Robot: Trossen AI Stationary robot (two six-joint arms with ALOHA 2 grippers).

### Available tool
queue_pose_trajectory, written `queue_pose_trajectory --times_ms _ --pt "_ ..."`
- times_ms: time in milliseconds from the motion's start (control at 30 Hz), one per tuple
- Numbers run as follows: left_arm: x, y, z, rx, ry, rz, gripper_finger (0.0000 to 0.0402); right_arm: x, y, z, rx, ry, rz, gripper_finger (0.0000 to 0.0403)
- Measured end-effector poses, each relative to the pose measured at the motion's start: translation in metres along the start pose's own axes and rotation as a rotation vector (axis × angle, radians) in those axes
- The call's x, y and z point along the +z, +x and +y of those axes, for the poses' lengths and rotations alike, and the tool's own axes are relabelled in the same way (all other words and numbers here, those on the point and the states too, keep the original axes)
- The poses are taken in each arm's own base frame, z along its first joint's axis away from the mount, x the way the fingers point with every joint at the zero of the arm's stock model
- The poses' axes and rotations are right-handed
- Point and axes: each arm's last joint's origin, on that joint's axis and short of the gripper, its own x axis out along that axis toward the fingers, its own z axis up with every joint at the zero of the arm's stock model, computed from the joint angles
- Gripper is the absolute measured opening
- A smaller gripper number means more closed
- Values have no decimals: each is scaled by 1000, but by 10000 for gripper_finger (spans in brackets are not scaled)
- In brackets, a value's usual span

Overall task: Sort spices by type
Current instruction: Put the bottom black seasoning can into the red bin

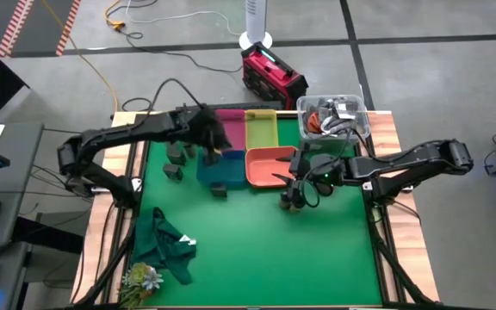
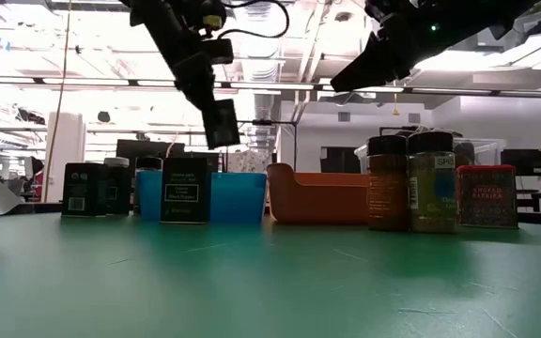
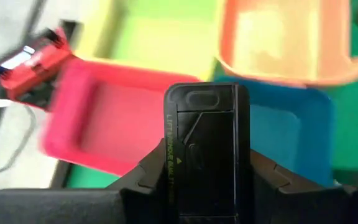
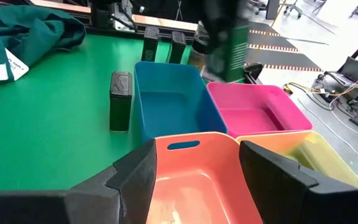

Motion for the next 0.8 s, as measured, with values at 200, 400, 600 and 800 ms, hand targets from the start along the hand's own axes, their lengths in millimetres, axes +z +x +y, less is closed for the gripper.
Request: queue_pose_trajectory --times_ms 200,400,600,800 --pt "4 5 34 63 -11 -15 125 1 0 0 -1 3 -9 260" --pt "18 34 63 63 35 68 125 2 0 0 1 -1 -20 260" --pt "27 74 85 35 100 146 125 2 0 0 1 -1 -20 260" --pt "21 109 100 -4 170 236 125 1 0 1 4 -5 -11 260"
